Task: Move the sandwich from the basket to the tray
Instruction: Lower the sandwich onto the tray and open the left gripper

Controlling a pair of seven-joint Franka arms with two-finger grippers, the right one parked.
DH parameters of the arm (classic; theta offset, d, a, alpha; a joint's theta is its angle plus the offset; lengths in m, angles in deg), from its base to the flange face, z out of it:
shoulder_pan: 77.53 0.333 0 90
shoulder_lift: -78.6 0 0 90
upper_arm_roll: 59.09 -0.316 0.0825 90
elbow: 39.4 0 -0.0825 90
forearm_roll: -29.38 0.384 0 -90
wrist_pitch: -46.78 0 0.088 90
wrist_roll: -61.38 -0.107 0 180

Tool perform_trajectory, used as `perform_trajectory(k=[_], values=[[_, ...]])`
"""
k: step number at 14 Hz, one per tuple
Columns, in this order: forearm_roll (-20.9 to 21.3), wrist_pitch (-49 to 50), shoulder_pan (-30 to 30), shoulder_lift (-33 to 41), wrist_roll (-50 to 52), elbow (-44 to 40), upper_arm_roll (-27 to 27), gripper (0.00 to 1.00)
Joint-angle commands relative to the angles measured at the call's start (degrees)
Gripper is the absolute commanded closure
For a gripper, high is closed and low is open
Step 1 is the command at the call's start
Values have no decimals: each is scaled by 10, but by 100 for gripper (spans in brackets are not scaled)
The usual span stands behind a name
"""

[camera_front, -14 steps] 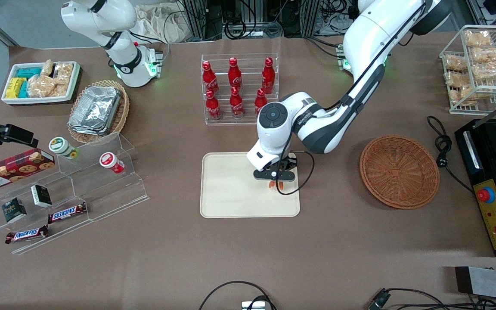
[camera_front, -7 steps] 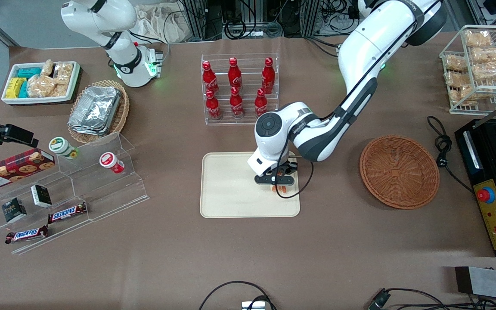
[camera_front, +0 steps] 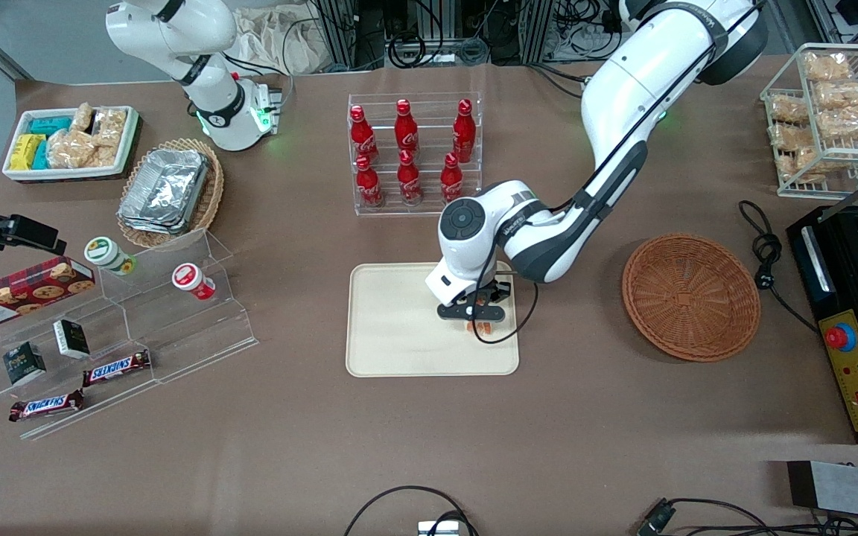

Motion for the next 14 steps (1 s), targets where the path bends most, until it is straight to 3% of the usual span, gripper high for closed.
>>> perform_trajectory(k=[1,2,3,14], values=[[14,1,-11,-13,14,-20,-2,49],[23,1,-11,-14,15,-20,-2,4],[34,2,-12,-14,17,-20,-2,0],[35,5,-4,-6,15,-20,-1,0]])
